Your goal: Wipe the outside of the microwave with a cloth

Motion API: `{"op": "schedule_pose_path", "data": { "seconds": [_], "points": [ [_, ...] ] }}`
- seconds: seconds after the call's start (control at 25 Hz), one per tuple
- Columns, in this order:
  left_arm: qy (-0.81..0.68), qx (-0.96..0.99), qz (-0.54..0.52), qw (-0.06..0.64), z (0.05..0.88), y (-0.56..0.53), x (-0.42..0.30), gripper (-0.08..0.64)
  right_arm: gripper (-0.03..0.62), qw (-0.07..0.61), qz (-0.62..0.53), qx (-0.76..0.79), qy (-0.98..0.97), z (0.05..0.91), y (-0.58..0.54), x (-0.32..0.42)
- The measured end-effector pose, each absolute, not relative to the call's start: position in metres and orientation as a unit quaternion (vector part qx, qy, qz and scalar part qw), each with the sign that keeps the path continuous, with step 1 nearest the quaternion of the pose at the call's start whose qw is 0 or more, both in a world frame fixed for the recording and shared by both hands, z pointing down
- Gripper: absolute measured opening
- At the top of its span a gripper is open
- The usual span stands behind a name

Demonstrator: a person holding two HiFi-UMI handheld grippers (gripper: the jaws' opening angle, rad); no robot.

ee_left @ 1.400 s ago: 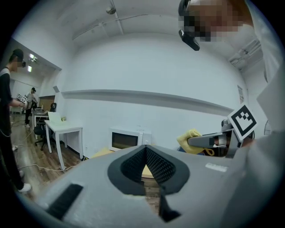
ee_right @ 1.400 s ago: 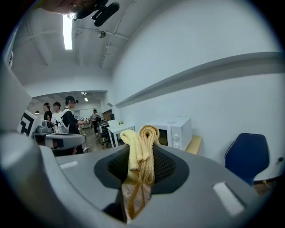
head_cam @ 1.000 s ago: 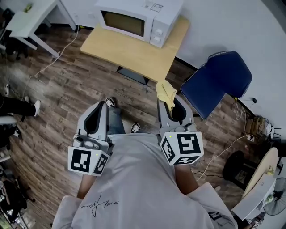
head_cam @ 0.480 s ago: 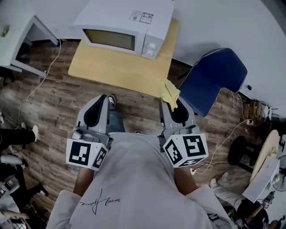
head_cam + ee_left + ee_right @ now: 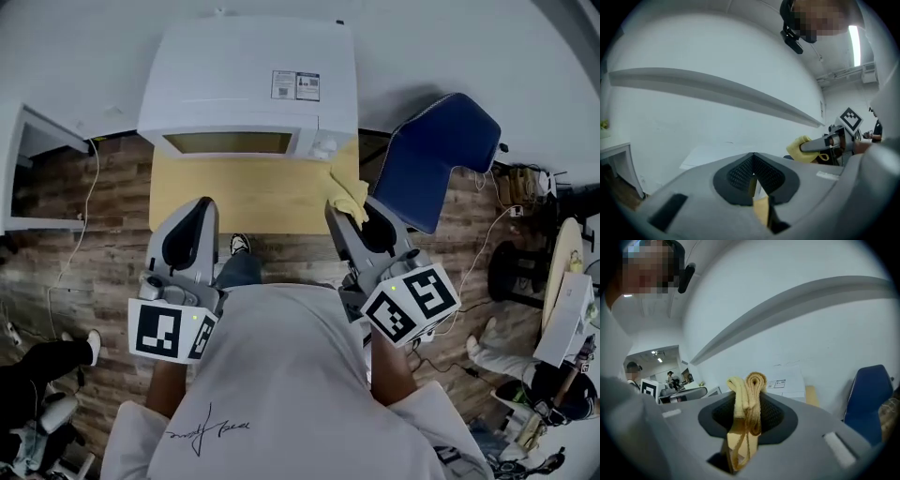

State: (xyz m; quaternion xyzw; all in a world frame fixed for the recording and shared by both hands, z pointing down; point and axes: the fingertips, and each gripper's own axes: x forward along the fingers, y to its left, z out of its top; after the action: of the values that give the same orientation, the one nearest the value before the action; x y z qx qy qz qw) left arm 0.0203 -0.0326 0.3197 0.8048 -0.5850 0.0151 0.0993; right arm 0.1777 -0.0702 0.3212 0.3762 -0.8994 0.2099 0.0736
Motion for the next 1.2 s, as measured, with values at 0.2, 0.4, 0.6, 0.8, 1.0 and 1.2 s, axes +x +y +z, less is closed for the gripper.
{"op": "schedule_pose_path", "data": {
  "seconds": [0.2,0.4,0.6,0.8,1.0,1.2],
  "points": [
    [-0.566,0.823,0.030,0.038,0.311,-0.066,-0.022,-0.009,0.115,0.137,0.165,0.418,-0.883,0.316,-0.115,0.150],
    [-0.550,0.835,0.005,0.031,0.305,-0.097,-0.045,-0.009,0.115,0.193,0.151,0.441,-0.864,0.319,-0.167,0.137],
    [-0.535,0.844,0.017,0.031,0.307,-0.108,-0.060,-0.009,0.115,0.227,0.164,0.458,-0.844,0.320,-0.223,0.140],
    [-0.539,0.842,0.009,0.023,0.299,-0.117,-0.071,-0.009,0.115,0.251,0.188,0.467,-0.827,0.323,-0.293,0.149],
    [-0.549,0.835,0.020,0.035,0.306,-0.124,-0.083,-0.009,0.115,0.278,0.213,0.477,-0.806,0.339,-0.356,0.155],
    [-0.546,0.837,0.025,0.024,0.308,-0.128,-0.089,-0.009,0.115,0.278,0.256,0.493,-0.784,0.360,-0.405,0.168]
  ]
}}
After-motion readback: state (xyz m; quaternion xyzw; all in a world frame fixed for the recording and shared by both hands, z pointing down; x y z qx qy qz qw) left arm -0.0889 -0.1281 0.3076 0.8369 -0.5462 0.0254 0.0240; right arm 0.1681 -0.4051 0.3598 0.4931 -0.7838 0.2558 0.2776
